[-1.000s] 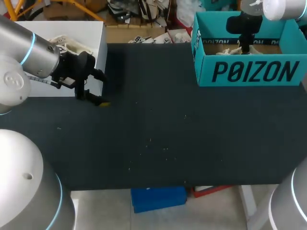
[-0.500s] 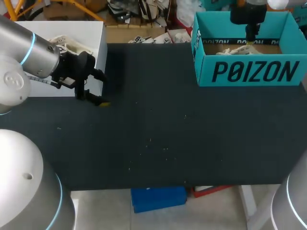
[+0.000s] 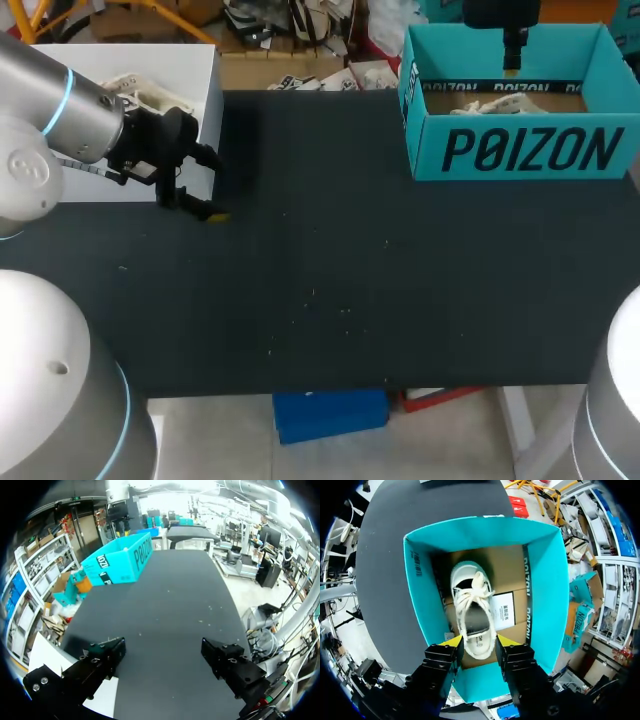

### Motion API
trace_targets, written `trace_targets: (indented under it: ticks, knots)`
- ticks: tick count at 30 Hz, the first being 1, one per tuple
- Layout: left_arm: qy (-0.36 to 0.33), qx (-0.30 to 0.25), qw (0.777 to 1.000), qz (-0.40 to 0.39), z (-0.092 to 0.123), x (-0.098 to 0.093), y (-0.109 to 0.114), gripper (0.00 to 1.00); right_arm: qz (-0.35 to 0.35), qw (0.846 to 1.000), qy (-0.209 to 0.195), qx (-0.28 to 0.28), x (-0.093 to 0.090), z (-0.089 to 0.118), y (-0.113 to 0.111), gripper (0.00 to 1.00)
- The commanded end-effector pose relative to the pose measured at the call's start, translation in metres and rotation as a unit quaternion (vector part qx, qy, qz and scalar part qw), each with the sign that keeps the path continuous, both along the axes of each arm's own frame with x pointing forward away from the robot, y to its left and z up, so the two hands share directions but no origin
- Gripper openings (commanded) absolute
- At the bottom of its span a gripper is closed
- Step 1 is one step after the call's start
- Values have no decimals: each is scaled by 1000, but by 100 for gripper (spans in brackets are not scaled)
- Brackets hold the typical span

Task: Take the shoe out of the shoebox, open the shoe tongue, remove and reinsert the insole, then place the shoe into the shoebox

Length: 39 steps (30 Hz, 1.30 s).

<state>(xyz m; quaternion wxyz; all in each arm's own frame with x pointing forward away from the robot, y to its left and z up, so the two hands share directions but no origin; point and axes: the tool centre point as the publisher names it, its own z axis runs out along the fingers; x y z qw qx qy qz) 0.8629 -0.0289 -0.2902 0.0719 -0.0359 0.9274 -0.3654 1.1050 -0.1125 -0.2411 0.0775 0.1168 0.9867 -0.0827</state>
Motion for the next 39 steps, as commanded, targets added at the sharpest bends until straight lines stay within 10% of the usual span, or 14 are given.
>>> trace_targets:
  ticks: [1,7,9,12,27,39]
  knots:
    - [0,3,1000,1,0,-1,-1,100,-14,998,-51,-14,-53,42,31,42]
    - [0,3,1000,1,0,-1,-1,100,-39,995,-88,8,-91,64,73,49]
    - [0,3,1000,1,0,-1,-1,100,-39,994,-98,20,-103,70,87,84]
    - [0,3,1000,1,0,-1,-1,100,-29,993,-107,36,-122,76,107,99]
    - [0,3,1000,1,0,-1,-1,100,16,990,-82,117,-248,62,165,100]
    - [0,3,1000,1,0,-1,-1,100,55,990,-25,126,-280,15,180,100]
